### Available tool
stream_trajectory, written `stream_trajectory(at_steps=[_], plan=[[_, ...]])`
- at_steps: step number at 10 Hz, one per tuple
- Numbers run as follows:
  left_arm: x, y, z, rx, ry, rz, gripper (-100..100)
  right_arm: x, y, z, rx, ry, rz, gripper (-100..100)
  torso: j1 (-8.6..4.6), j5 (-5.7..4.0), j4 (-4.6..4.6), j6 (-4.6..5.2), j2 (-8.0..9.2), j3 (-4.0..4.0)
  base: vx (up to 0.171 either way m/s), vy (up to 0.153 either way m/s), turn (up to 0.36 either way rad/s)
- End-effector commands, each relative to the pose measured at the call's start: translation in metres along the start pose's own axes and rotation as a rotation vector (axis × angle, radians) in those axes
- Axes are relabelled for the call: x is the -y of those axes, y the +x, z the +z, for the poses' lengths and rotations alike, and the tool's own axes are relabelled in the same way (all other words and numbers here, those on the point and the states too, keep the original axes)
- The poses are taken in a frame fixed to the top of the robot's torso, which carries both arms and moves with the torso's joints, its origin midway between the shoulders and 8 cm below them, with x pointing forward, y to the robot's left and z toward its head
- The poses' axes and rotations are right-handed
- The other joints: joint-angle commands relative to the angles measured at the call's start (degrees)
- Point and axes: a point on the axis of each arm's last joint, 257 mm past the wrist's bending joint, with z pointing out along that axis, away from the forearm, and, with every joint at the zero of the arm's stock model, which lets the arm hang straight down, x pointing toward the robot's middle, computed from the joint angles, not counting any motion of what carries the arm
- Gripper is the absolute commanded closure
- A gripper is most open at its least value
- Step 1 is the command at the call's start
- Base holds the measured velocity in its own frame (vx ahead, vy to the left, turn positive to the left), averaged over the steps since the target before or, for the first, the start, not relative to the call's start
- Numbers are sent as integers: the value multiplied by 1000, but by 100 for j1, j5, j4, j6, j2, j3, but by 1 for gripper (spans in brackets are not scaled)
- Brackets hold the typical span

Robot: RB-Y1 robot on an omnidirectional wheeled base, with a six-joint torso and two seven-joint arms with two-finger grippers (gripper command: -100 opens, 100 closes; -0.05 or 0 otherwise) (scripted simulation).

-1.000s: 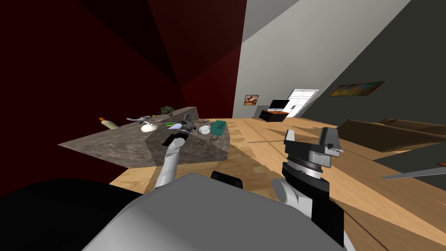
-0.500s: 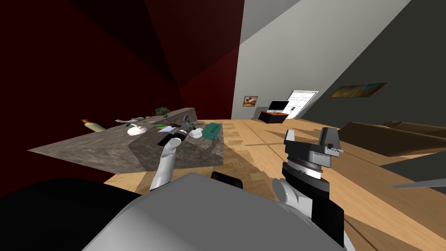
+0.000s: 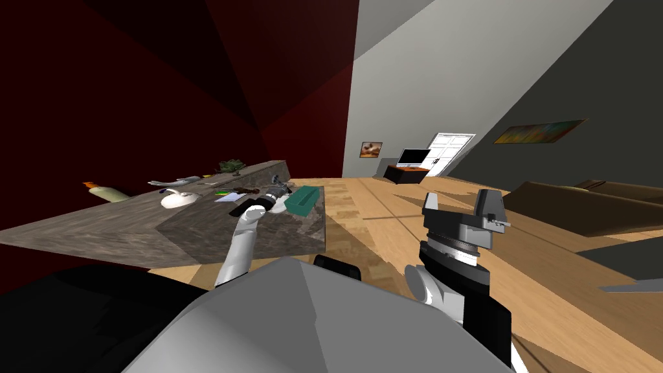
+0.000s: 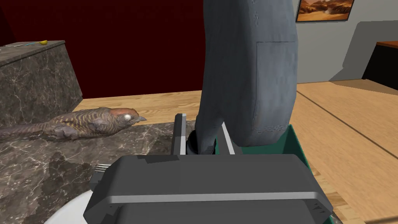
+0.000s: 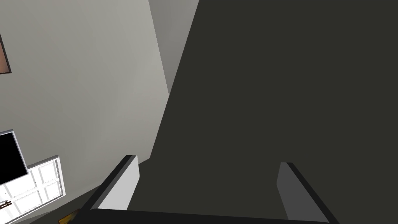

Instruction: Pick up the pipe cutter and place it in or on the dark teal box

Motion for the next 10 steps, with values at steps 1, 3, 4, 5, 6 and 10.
stream_trajectory(at_steps=[1,3,4,5,6,10], plan=[[0,-3,-3,26,-25,10,100,0,0,0,0,0,0,0,0,0,0,0,0,0,246,-139,0],[1,-4,-4,43,-41,21,100,0,0,0,0,0,0,0,5,0,-2,3,-11,-6,216,-143,-2],[1,-4,-4,35,-34,17,100,0,0,0,0,0,0,0,4,0,1,4,0,0,38,-54,82],[0,-4,-3,37,-38,18,-100,0,0,0,0,0,0,0,37,6,11,-6,51,28,4,-10,5],[0,-4,-3,37,-38,17,-100,0,0,0,0,0,0,0,57,11,18,-6,76,45,0,0,0],[-1,-4,-3,38,-39,17,0,0,0,0,0,0,0,0,69,12,26,-10,96,58,0,0,0]])
